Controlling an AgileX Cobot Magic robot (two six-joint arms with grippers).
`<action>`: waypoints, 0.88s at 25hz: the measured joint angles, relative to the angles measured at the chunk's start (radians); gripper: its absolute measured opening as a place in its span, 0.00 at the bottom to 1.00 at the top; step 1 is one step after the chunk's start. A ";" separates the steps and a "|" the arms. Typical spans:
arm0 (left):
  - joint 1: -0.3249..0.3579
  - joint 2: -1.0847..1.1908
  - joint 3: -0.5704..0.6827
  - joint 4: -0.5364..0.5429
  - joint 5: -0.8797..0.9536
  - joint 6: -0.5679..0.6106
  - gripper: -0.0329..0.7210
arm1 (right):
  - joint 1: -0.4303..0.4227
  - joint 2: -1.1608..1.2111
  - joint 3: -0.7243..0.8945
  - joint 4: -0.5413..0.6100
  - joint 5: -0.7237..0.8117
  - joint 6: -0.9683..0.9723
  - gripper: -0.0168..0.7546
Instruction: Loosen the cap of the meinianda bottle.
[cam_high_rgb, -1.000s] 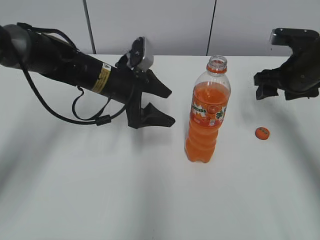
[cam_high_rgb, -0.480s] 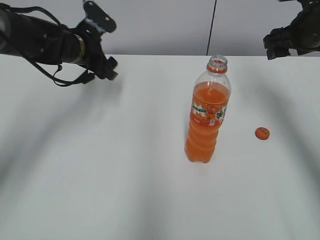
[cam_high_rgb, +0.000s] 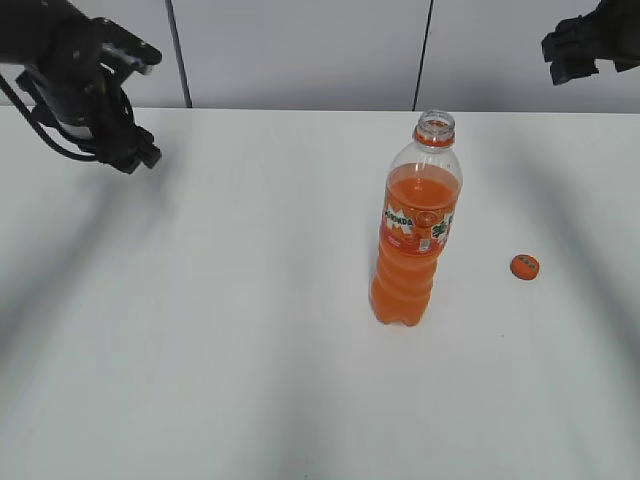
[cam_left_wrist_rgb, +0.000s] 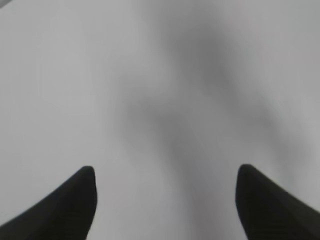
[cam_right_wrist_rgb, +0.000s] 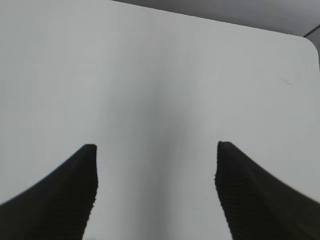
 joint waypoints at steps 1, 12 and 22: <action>0.013 0.000 -0.033 -0.034 0.053 0.029 0.74 | 0.000 0.000 -0.015 0.001 0.032 0.003 0.73; 0.067 -0.010 -0.346 -0.269 0.465 0.159 0.67 | 0.000 -0.002 -0.208 0.188 0.457 -0.064 0.73; 0.069 -0.149 -0.309 -0.364 0.478 0.165 0.67 | 0.000 -0.107 -0.250 0.246 0.565 -0.126 0.74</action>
